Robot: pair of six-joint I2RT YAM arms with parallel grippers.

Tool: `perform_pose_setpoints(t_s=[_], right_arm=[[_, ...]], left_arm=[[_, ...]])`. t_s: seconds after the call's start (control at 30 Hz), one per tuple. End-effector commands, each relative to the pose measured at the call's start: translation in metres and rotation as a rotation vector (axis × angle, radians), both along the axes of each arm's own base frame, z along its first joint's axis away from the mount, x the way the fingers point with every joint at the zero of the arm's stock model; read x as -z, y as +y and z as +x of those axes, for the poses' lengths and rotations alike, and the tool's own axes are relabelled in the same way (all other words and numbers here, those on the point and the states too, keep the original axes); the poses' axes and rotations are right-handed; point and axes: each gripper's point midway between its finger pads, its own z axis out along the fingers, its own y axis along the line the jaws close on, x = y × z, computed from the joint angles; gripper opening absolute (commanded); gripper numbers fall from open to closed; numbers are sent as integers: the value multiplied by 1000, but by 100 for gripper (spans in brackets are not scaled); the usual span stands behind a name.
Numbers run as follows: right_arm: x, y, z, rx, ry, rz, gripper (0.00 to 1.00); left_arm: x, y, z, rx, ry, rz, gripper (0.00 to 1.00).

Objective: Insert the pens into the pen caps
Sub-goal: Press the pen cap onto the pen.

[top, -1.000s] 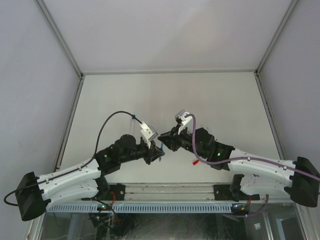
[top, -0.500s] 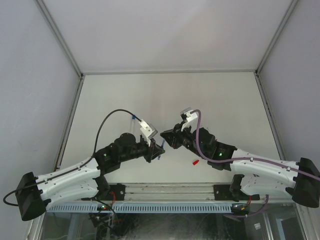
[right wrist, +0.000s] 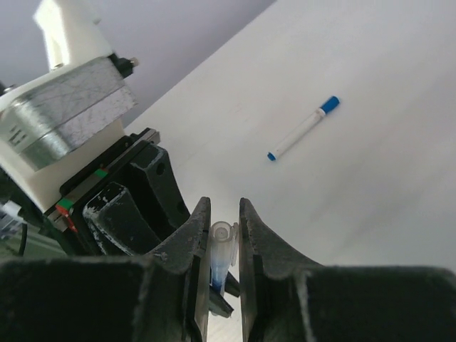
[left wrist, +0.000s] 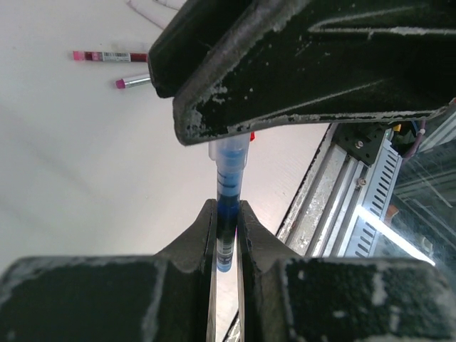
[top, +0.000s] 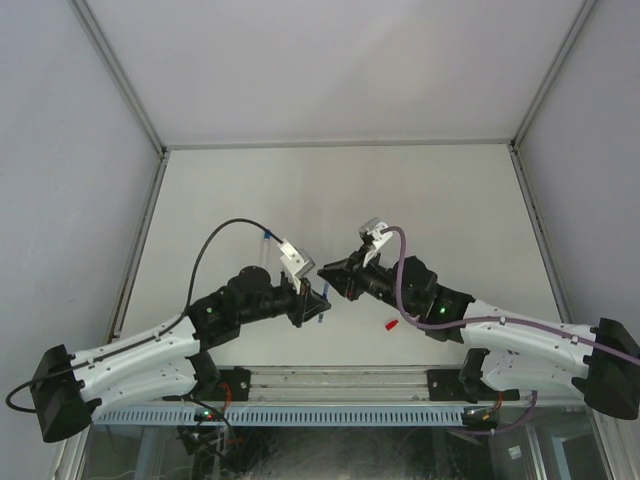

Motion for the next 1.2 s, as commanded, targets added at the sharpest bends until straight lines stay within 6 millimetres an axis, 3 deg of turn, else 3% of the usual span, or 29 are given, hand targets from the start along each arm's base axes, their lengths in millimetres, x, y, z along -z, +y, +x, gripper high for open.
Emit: perform_pose_setpoints(t_s=[0.0, 0.33, 0.57, 0.83, 1.03, 1.17], right_arm=[[53, 5, -44, -265, 51, -111, 0], [72, -7, -51, -382, -20, -128, 0], [50, -14, -39, -264, -8, -96, 0], [3, -24, -34, -142, -50, -32, 51], [-41, -48, -26, -50, -134, 19, 64], [-30, -68, -13, 48, -91, -49, 73]], left_arm=[[-149, -12, 11, -17, -221, -405, 0], [-179, -7, -19, 108, -246, -522, 0], [-157, -4, -3, 24, -224, -429, 0], [-112, -5, 9, -33, -144, -292, 0], [-83, 16, 19, -160, -83, -198, 0], [-66, 35, 32, -300, -44, -147, 0]])
